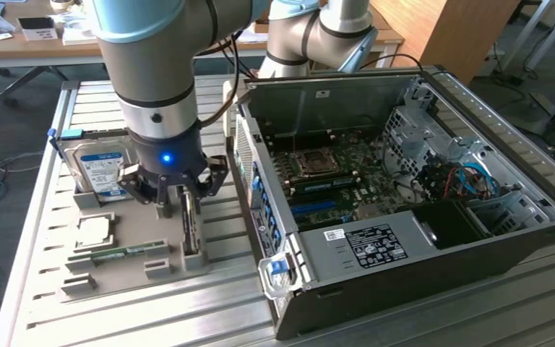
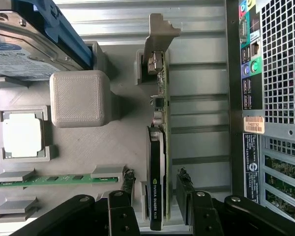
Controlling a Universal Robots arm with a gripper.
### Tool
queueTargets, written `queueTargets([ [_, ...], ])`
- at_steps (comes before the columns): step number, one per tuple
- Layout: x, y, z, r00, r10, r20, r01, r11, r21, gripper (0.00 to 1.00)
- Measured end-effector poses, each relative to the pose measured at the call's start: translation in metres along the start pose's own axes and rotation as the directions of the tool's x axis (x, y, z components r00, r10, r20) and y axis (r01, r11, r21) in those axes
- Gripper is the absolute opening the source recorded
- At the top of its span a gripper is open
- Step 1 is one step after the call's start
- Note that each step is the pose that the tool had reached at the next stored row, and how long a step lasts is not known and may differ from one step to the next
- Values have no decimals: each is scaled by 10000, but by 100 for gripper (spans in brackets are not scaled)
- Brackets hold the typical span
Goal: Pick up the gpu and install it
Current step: 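Pick up the gpu and move the gpu toward the slot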
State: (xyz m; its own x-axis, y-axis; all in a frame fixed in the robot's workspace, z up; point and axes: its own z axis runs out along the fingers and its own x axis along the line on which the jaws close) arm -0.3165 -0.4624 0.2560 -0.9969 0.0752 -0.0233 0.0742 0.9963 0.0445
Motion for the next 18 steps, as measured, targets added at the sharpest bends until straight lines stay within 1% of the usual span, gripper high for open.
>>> queueTargets([
  [6,-1,-2,59,10000,2,-1,-2,10000,0,47],
  [14,-11,1,75,10000,-1,2,1,10000,-5,47],
  [18,-8,33,86,10000,0,-1,0,10000,-2,47],
])
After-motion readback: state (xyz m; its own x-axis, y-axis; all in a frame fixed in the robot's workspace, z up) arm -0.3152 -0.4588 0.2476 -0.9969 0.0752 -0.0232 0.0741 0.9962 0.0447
